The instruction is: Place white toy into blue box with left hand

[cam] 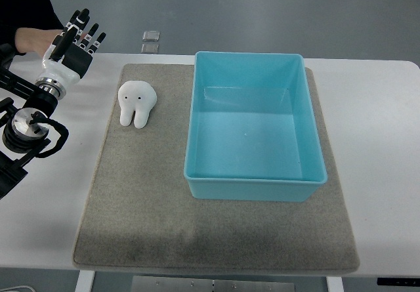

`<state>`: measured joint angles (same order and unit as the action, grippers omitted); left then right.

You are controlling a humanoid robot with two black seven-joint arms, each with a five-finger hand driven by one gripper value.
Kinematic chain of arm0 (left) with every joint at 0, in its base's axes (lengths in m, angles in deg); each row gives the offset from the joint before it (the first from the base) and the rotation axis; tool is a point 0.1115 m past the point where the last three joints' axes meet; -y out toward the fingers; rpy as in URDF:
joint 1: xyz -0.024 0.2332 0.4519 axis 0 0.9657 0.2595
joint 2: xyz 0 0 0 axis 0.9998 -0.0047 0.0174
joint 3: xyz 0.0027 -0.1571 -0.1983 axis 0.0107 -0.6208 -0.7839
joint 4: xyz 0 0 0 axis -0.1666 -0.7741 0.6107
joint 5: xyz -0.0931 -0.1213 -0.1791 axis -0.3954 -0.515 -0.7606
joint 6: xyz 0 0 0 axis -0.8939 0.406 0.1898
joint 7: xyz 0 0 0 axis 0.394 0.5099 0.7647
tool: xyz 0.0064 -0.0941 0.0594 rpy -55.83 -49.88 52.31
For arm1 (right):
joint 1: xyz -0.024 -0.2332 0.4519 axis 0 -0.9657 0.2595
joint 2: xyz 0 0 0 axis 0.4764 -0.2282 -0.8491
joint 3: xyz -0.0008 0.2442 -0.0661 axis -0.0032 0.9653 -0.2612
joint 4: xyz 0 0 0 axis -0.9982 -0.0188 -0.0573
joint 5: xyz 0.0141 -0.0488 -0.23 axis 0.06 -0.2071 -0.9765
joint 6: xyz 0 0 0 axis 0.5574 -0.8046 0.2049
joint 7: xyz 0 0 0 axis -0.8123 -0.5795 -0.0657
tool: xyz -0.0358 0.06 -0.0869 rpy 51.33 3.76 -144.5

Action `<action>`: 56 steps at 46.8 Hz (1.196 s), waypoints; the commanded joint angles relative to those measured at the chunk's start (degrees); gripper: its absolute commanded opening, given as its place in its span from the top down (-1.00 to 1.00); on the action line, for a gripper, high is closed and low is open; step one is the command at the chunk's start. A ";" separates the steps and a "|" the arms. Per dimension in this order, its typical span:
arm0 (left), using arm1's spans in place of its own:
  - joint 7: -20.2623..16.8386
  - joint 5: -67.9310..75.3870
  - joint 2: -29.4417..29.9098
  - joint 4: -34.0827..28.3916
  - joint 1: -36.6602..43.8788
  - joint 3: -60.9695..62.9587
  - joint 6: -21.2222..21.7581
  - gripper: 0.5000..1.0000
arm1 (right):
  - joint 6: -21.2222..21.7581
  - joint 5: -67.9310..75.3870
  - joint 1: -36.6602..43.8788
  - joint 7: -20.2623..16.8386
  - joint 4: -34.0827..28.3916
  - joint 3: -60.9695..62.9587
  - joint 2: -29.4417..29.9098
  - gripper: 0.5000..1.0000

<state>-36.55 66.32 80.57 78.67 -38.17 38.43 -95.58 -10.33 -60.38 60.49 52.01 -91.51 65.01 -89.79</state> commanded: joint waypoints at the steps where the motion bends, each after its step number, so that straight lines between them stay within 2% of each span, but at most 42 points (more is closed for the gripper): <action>1: 0.00 0.02 0.00 0.00 0.00 -0.08 -0.01 -0.98 | 0.00 0.00 0.01 0.00 0.00 0.00 0.00 -0.74; 50: -0.44 0.72 0.09 -0.26 -0.44 -0.43 -0.27 -0.98 | 0.00 0.00 0.01 0.00 0.00 0.00 0.00 -0.74; 56: -0.44 0.98 0.09 -0.26 -0.44 -0.43 -2.55 -0.98 | 0.00 0.00 0.01 0.00 0.00 0.00 0.00 -0.74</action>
<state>-37.00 67.15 80.66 78.40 -38.64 37.99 -96.40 -10.33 -60.38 60.50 52.01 -91.51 65.01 -89.79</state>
